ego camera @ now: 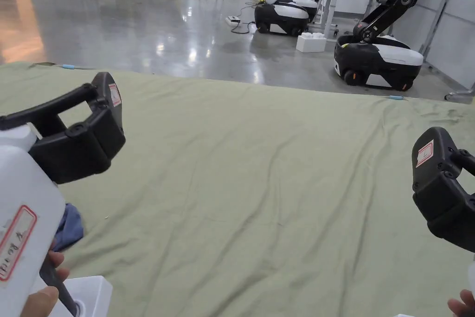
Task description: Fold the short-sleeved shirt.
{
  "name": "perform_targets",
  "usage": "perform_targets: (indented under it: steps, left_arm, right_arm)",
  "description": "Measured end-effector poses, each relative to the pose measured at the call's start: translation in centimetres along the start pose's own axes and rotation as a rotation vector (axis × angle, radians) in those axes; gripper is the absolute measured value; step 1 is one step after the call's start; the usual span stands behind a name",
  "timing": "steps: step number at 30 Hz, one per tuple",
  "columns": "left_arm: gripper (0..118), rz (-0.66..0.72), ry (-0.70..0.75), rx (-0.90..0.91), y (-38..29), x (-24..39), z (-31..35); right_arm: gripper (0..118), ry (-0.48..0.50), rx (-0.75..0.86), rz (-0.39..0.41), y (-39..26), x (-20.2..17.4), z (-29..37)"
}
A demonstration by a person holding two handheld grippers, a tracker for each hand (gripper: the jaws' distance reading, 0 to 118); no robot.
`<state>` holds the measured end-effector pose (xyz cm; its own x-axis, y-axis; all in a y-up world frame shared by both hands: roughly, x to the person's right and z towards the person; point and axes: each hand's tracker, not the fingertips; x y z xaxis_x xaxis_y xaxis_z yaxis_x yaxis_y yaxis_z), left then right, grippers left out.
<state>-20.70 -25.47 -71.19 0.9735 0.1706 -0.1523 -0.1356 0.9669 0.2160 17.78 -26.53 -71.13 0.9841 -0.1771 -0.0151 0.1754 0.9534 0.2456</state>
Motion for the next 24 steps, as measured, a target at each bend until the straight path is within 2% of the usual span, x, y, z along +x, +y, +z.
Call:
perform_targets:
  steps: [3, 6, 10, 19, 21, 24]
  left_arm:
    - [118, 0.004, -0.027, -0.010, -0.4, 0.8, 0.3]
    - [118, -0.007, -0.043, -0.024, -0.8, 1.6, 0.2]
    - [118, -0.080, -0.042, -0.037, -1.2, 2.8, 0.0]
    - [118, -0.178, -0.089, -0.039, -1.3, 4.4, 0.3]
    - [118, -0.196, -0.089, -0.041, -1.4, 4.6, 0.3]
    - [118, -0.195, -0.105, -0.041, -1.3, 4.5, 0.5]
  right_arm:
    - [118, -0.006, -0.020, -0.037, -0.5, 0.1, -0.1]
    - [118, 0.004, -0.031, -0.035, -0.6, 0.0, 0.0]
    - [118, 0.037, -0.058, 0.069, -0.6, -0.6, -0.2]
    - [118, 0.095, -0.040, 0.135, -1.1, -2.4, 0.2]
    - [118, 0.117, -0.062, 0.107, -1.3, -2.5, 0.0]
    - [118, 0.154, -0.091, 0.005, -1.3, -1.9, -0.1]
